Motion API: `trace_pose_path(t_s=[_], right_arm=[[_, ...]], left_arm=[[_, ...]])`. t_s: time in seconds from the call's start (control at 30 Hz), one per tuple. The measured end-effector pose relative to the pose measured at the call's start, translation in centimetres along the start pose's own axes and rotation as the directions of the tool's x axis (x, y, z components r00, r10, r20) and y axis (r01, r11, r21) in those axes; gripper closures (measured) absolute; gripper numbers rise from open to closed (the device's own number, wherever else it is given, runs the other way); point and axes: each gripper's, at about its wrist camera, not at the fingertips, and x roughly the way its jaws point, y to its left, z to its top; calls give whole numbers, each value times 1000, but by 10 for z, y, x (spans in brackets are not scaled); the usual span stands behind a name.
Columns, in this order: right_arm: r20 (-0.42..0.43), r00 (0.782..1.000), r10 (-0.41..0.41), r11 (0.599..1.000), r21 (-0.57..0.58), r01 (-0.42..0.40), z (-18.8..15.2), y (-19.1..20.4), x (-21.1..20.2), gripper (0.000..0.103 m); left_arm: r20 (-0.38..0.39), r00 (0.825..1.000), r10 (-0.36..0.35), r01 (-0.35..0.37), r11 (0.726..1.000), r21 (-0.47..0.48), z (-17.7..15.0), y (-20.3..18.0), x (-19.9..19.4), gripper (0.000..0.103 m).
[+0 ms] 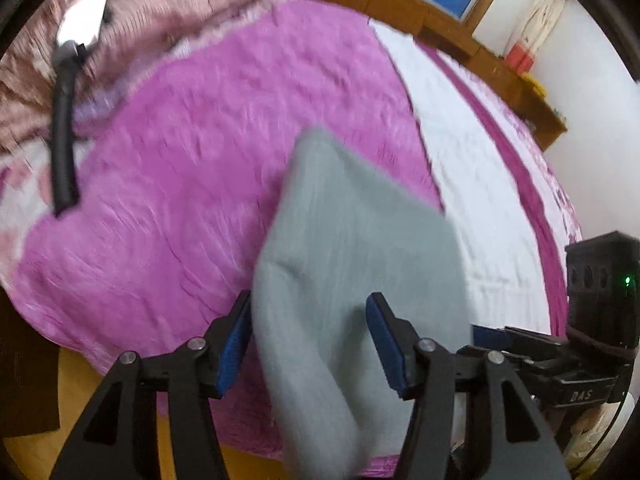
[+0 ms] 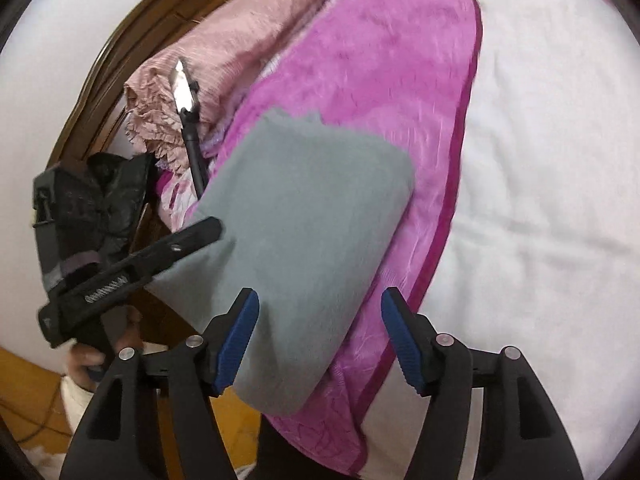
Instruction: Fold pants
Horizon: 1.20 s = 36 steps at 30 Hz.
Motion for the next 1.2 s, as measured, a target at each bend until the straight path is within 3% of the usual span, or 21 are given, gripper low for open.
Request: trace_pose_path(t_s=[0.17, 0.27, 0.33, 0.37, 0.4, 0.47, 0.6, 0.77, 0.87, 1.1, 1.2], right_arm=[[-48, 997, 62, 998, 14, -61, 5, 4, 38, 43], [-26, 998, 53, 999, 8, -53, 13, 10, 50, 43], [-20, 996, 82, 997, 5, -82, 14, 12, 48, 55], [-12, 996, 93, 996, 3, -93, 14, 11, 45, 67], [-5, 994, 111, 994, 0, -111, 14, 10, 39, 73], [5, 989, 148, 989, -3, -148, 13, 10, 28, 79], [33, 986, 161, 986, -41, -160, 10, 10, 0, 81], [67, 983, 170, 983, -87, -164, 8, -8, -46, 81], [122, 983, 136, 985, -126, -121, 11, -24, -80, 81], [189, 980, 53, 976, -219, -11, 41, -71, -147, 81], [212, 977, 36, 971, -238, 16, 64, -96, -169, 81]], left_arm=[[-31, 994, -105, 104, 993, -50, -3, 7, 22, 39], [5, 986, -164, 164, 982, -97, -2, 15, 23, 48], [23, 982, -186, 187, 973, -136, -5, 19, 20, 50], [33, 981, -191, 194, 971, -138, -6, 19, 17, 51], [46, 980, -194, 199, 971, -133, -8, 16, 13, 54], [51, 977, -206, 211, 969, -125, -11, 8, 7, 55], [71, 962, -265, 272, 951, -148, -20, -12, -1, 56], [104, 936, -336, 347, 931, -113, -19, -57, -3, 57], [103, 928, -357, 365, 929, -66, -9, -96, 4, 57], [98, 896, -432, 435, 900, -10, 37, -181, 35, 57], [103, 891, -443, 443, 896, 24, 60, -216, 55, 57]])
